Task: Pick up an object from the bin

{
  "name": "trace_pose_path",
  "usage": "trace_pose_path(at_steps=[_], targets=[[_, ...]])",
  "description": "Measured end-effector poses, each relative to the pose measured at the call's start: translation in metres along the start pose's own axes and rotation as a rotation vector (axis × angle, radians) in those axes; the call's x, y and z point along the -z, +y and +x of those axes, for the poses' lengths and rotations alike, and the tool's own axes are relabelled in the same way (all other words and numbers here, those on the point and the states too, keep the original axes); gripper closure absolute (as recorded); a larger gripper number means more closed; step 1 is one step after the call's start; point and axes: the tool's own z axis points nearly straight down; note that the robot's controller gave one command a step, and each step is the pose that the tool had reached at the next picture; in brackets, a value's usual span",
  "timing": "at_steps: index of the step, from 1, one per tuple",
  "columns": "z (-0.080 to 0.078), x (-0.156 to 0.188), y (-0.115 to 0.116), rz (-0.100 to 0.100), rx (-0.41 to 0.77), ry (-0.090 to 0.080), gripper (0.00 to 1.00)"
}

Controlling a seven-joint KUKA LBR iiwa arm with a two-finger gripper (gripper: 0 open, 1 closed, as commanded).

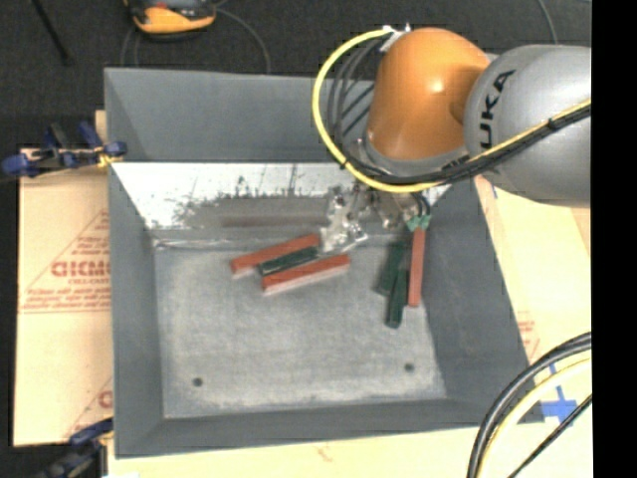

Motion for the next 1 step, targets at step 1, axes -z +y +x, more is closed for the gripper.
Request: trace_pose_path(at_steps=[1], targets=[[-0.0001, 0.0000, 0.0003, -0.001, 0.000, 0.000, 1.00]])
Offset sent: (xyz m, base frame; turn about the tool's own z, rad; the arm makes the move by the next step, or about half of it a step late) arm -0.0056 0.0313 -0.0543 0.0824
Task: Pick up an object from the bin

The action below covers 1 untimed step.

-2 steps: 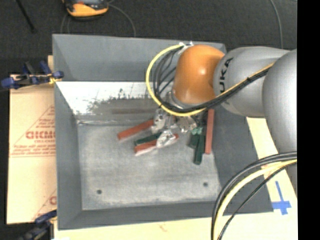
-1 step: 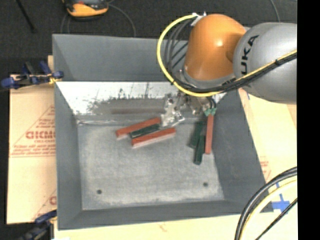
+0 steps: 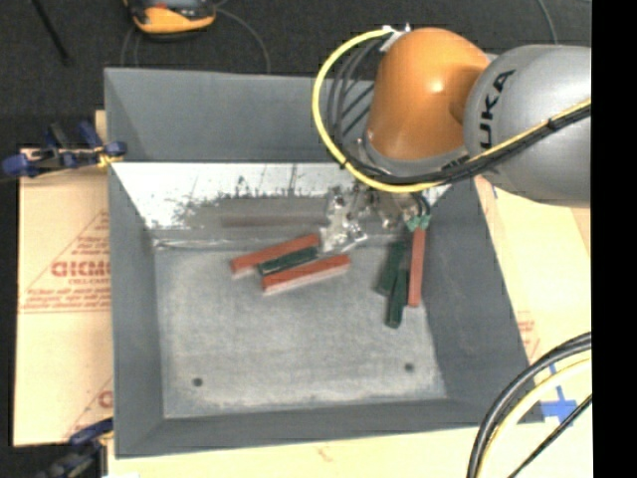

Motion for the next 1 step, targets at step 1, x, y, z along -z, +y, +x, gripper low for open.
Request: trace_pose_path(at_steps=[1], targets=[[-0.0036, -0.0312, 0.0175, 0.000, -0.049, -0.003, 1.00]])
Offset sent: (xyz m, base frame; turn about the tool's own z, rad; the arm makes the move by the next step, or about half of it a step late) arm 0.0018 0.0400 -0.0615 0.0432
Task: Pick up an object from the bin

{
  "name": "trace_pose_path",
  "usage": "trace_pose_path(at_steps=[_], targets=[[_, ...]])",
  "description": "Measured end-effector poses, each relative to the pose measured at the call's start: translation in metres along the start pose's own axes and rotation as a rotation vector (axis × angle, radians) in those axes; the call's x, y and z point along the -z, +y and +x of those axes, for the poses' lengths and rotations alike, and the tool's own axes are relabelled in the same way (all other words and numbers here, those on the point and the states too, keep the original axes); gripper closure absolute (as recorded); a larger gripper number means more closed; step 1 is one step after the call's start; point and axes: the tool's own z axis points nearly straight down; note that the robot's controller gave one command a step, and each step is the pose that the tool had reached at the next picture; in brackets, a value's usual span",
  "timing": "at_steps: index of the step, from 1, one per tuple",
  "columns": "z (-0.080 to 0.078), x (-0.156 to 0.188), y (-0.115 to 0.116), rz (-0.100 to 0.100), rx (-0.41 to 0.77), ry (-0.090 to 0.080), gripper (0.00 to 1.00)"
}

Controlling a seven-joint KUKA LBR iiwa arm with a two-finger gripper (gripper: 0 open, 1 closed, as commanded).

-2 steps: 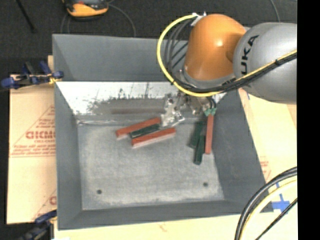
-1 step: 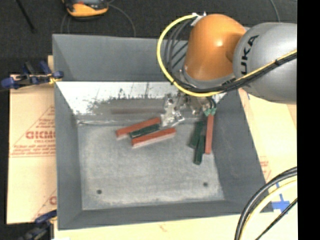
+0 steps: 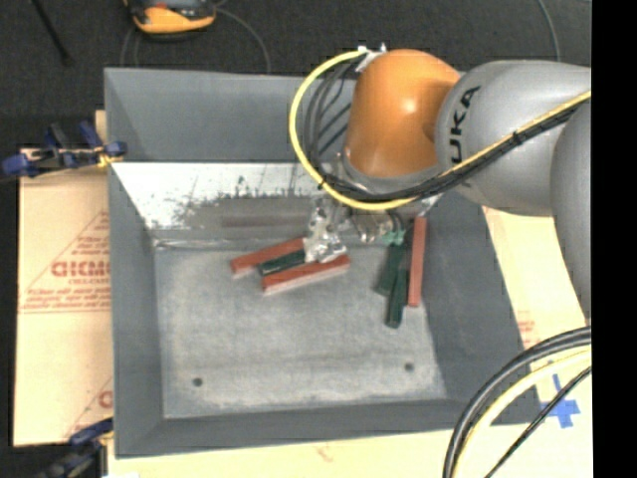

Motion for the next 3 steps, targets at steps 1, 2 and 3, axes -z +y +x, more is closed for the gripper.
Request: trace_pose_path(at_steps=[1, 2, 3], targets=[[-0.010, -0.029, 0.020, -0.001, 0.007, 0.003, 0.00], [-0.010, -0.029, 0.020, -0.001, 0.007, 0.003, 0.00], [-0.010, -0.081, 0.028, 0.001, -0.056, -0.026, 1.00]])
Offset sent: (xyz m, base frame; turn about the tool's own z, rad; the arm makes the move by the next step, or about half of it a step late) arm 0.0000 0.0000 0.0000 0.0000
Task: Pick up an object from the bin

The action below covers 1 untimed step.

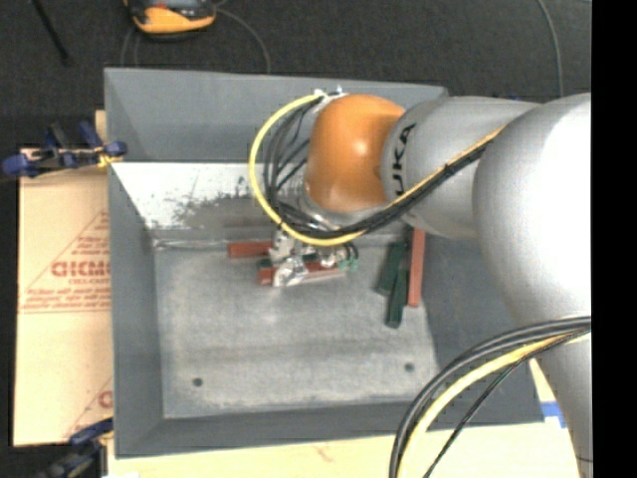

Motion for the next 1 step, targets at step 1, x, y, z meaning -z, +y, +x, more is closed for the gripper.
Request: trace_pose_path(at_steps=[1], targets=[[0.0000, 0.0000, 0.0000, 0.000, 0.000, 0.000, 1.00]])
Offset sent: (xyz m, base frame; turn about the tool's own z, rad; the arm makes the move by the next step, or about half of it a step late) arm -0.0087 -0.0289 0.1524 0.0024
